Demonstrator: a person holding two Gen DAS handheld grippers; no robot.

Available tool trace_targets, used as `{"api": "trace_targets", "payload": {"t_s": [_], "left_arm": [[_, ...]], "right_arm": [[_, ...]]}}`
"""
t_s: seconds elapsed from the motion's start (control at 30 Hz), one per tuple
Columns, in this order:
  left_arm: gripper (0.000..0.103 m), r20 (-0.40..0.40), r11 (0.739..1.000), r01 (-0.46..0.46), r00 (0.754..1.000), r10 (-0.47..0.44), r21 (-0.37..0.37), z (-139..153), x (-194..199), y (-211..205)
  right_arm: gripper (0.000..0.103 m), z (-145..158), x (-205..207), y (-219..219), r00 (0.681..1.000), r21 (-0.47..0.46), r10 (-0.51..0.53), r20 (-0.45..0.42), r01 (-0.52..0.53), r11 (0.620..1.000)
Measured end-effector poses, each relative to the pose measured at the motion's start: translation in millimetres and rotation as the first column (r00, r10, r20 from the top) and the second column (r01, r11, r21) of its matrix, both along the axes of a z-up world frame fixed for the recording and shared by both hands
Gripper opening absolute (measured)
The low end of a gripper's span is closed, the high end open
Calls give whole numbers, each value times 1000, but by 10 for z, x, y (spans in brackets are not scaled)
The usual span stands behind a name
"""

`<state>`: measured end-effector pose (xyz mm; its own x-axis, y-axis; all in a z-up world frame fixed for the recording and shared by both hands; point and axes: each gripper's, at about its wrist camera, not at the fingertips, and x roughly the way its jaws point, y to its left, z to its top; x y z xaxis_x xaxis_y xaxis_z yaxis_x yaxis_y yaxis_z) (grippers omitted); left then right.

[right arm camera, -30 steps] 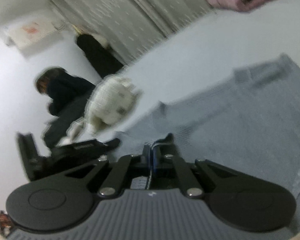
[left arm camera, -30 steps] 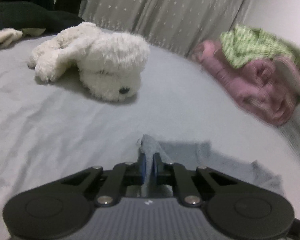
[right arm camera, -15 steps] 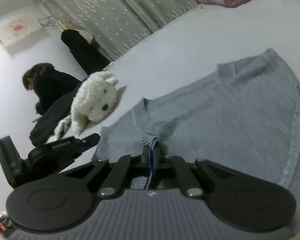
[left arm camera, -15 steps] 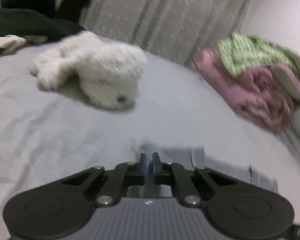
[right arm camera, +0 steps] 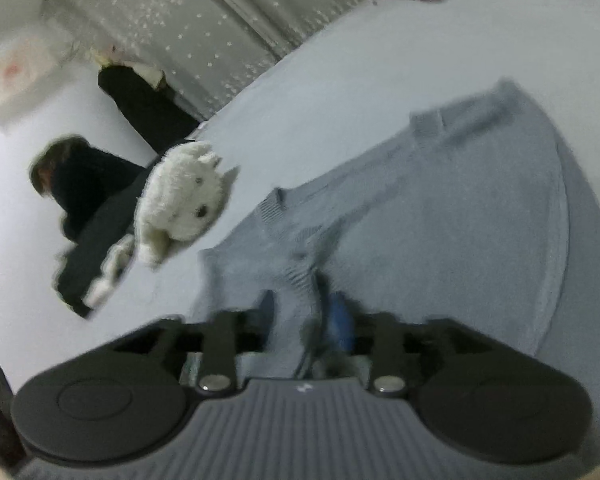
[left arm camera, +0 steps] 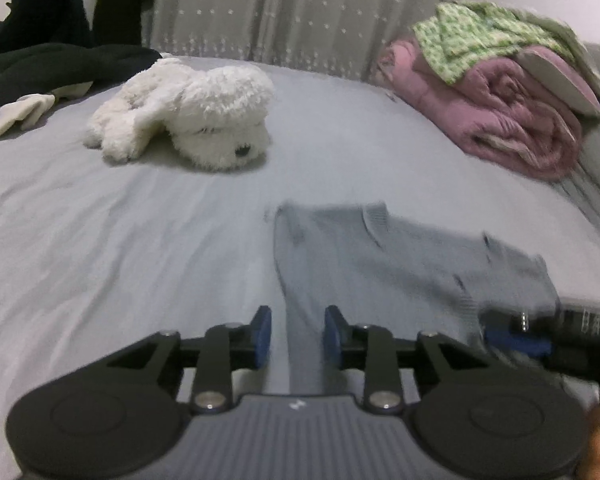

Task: Fold clothes

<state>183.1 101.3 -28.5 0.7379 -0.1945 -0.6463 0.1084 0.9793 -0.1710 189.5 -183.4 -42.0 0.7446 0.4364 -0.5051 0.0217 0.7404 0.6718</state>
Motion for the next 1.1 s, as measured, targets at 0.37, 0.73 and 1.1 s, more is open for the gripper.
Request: {"api": "trace_targets", "payload": {"t_s": [0.37,0.73,1.1], "left_arm": [[41,-41,989,91,995,-86,118,103,-1110,49],[42,-52,980,141,989,-135,138,92,-1940,171],[41,-116,991,136,984,-133,18,-44,-2254,495]], "right_arm": [[44,243,-802,92,996,-60,40,-86,-45,997],[44,466,-1573,349,987,-137,99,-130,-117,984],[48,164,-2225,627,975,-78,122,-186,-139,987]]}}
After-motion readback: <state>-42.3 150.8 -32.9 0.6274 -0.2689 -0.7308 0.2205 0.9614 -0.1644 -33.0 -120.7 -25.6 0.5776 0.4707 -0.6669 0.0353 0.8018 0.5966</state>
